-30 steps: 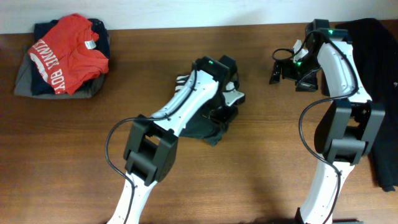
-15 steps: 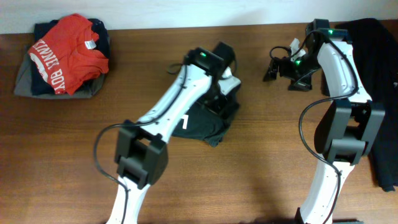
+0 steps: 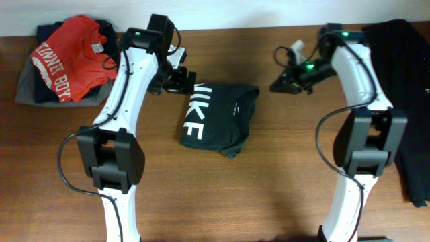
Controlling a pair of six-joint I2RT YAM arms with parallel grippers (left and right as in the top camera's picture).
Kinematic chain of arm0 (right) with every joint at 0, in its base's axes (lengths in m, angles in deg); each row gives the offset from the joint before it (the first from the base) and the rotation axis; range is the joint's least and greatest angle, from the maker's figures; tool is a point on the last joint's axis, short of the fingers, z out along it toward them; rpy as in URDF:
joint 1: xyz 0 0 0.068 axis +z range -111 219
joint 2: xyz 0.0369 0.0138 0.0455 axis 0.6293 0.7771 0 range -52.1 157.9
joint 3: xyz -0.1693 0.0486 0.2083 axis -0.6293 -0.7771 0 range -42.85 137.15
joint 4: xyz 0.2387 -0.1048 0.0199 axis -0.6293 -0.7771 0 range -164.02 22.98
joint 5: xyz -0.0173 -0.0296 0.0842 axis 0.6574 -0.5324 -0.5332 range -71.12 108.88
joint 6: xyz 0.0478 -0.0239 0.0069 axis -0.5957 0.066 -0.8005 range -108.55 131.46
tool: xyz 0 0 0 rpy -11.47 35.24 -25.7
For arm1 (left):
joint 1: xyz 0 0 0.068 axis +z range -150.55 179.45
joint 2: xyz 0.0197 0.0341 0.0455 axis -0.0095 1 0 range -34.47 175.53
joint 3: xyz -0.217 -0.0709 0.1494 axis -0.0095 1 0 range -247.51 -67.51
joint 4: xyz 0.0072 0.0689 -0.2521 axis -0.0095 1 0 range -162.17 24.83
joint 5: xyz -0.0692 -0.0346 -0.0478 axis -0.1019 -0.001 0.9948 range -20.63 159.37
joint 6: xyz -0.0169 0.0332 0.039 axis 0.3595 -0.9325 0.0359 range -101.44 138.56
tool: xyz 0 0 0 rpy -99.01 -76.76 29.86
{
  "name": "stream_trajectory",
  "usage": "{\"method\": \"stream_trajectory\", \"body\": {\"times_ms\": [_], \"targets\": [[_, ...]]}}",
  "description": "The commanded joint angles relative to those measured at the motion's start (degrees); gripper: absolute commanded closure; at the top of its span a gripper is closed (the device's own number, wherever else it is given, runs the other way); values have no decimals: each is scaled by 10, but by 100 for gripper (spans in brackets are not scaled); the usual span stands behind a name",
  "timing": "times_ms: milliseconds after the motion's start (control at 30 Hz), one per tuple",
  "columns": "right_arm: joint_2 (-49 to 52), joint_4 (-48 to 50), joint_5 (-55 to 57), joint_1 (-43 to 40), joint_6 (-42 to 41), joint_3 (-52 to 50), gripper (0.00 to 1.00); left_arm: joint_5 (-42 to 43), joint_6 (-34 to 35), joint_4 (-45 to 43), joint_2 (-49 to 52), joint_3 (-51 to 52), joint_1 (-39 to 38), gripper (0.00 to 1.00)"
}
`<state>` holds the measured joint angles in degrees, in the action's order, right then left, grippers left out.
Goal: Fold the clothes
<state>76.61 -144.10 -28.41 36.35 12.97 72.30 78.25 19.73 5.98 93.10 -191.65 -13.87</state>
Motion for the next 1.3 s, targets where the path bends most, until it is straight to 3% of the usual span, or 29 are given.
{"method": "stream_trajectory", "body": {"times_ms": [0, 233, 633, 900, 1033, 1267], "targets": [[7, 0, -11, 62, 28, -12, 96, 42, 3, -3, 3, 30, -13, 2], [30, 8, 20, 120, 24, -15, 96, 65, 5, -10, 39, 54, -23, 2], [63, 54, 30, 121, 21, -86, 96, 68, 5, -37, 100, 59, -26, 2], [65, 100, 70, 109, 14, -143, 96, -6, 5, -16, 152, 59, -20, 2], [65, 101, 136, 91, -22, -143, 96, -28, 5, -4, 158, 59, -14, 2], [63, 70, 135, 40, -21, -107, 96, -59, 8, 37, 154, 26, -14, 2]]}}
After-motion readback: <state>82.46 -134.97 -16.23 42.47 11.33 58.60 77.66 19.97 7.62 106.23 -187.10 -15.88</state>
